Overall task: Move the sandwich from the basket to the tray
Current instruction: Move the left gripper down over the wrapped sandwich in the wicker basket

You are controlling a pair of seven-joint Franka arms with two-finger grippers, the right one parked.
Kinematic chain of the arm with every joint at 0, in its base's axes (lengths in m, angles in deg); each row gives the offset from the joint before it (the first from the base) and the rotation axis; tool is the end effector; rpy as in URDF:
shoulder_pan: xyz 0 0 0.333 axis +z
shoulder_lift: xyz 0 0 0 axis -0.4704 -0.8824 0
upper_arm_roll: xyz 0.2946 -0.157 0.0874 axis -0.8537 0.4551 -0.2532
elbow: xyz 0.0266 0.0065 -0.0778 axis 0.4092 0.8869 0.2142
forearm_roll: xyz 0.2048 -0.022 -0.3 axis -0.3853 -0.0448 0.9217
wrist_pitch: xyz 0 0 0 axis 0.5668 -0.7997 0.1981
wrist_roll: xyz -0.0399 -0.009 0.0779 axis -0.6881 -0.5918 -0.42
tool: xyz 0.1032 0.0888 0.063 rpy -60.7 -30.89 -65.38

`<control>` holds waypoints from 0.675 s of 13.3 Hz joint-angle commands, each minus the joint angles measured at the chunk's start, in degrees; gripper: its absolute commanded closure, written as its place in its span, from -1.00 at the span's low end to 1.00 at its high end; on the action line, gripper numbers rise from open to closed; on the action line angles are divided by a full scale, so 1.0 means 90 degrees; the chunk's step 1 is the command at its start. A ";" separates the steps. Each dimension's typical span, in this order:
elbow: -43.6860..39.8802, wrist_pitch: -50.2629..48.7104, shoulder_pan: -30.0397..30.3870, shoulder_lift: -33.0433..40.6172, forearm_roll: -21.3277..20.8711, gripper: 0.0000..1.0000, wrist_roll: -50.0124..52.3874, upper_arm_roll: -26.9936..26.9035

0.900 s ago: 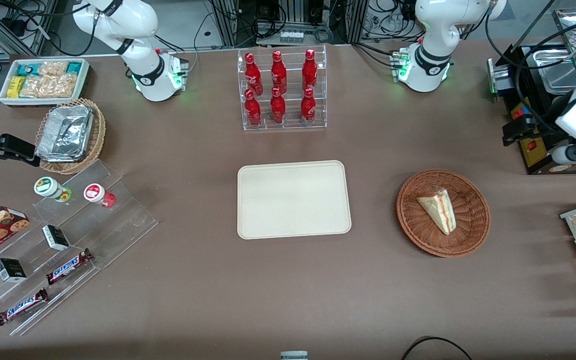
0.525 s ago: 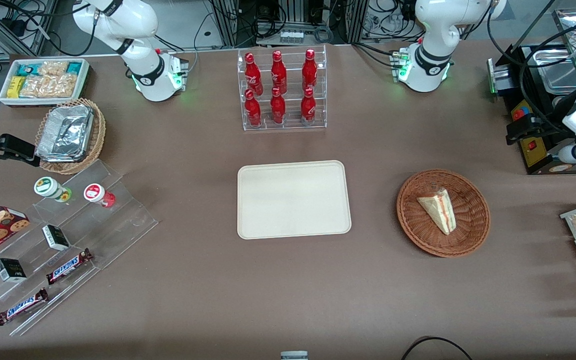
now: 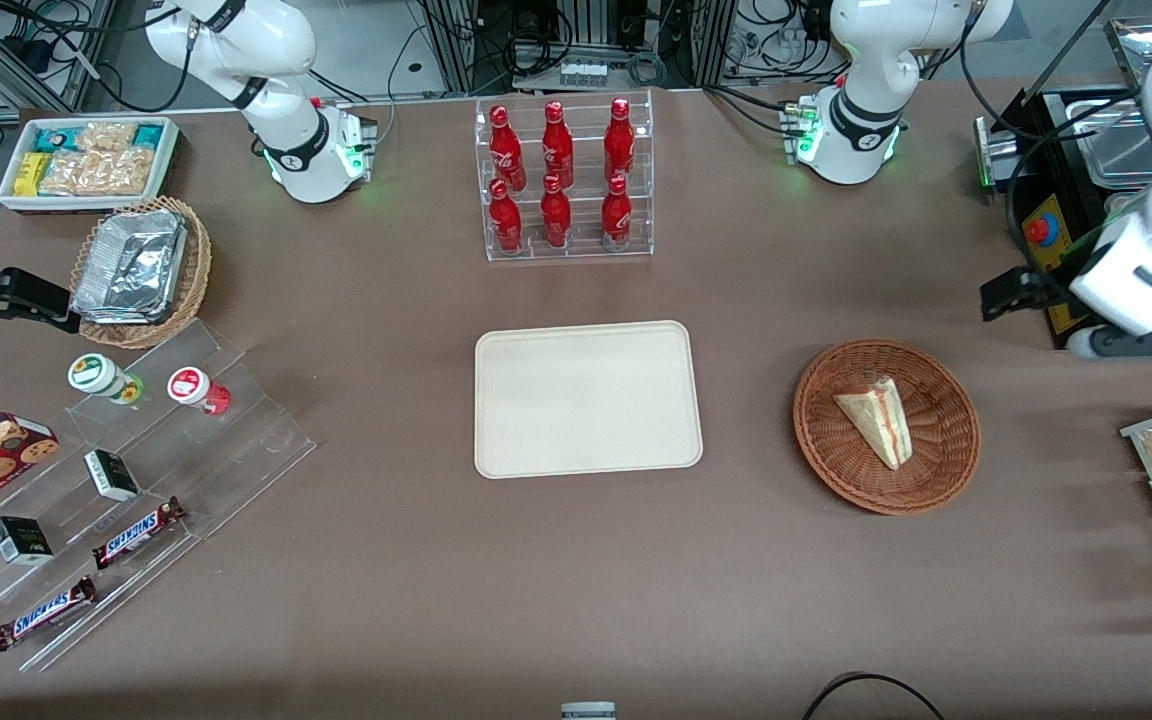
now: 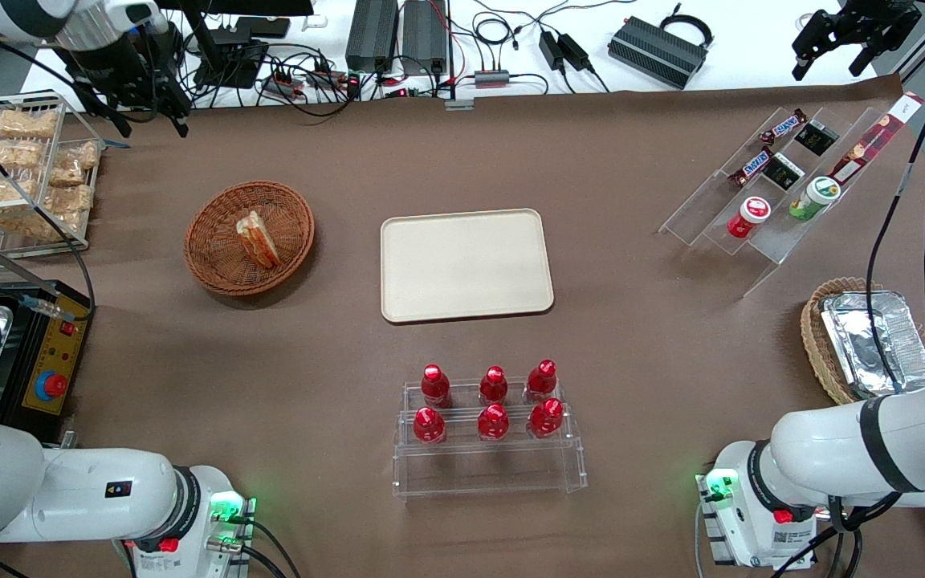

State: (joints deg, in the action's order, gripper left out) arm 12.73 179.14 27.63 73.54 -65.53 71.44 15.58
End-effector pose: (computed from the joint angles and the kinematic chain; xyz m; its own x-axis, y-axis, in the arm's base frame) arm 0.5289 -0.0261 0.5359 0.9954 -0.0006 -0.0960 -0.0032 -0.9996 -0.0264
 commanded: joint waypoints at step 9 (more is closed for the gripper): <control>0.2980 0.3969 -0.0225 -0.0044 0.0086 -1.00 0.2601 0.0042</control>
State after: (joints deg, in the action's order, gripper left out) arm 38.30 211.84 26.67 74.32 -65.16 90.02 15.92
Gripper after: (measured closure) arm 0.000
